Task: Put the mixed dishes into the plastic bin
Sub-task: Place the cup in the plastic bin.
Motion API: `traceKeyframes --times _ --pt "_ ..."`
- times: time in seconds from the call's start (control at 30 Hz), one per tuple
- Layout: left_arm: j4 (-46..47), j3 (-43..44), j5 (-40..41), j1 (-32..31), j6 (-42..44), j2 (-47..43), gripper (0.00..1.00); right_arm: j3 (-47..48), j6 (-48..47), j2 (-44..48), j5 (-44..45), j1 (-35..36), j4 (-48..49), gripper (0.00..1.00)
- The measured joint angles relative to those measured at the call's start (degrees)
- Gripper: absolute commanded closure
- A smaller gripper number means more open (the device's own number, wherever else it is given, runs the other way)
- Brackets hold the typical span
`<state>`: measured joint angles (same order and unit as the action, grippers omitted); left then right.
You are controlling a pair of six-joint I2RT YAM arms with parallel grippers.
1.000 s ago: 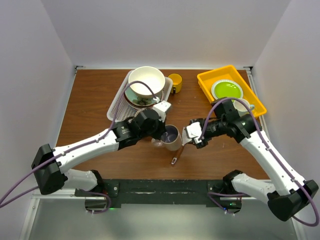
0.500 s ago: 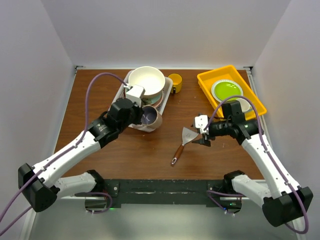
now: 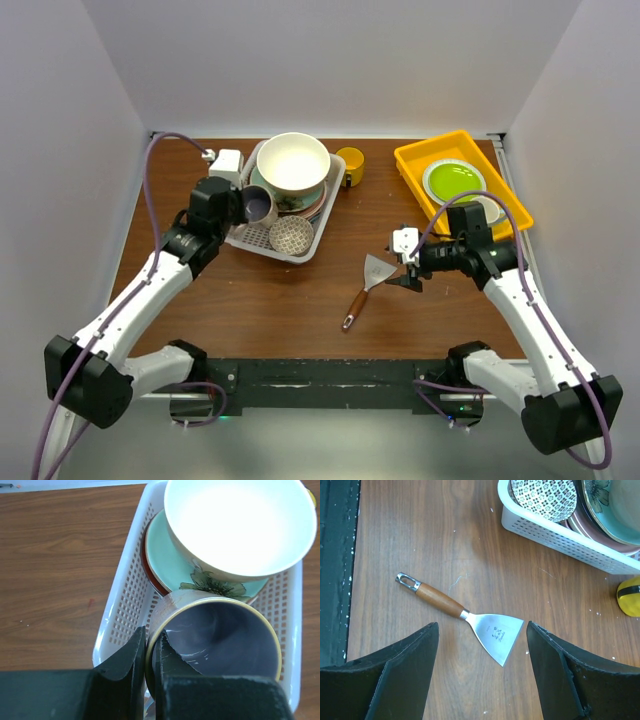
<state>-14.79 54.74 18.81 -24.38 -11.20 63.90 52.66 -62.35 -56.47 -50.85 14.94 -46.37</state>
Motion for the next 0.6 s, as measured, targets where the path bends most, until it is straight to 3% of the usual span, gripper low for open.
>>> traceKeyframes --times 0.6 --pt "2.1 -0.3 -2.9 5.4 4.5 6.4 1.0 -0.6 0.0 0.0 0.1 0.0 0.2 0.25"
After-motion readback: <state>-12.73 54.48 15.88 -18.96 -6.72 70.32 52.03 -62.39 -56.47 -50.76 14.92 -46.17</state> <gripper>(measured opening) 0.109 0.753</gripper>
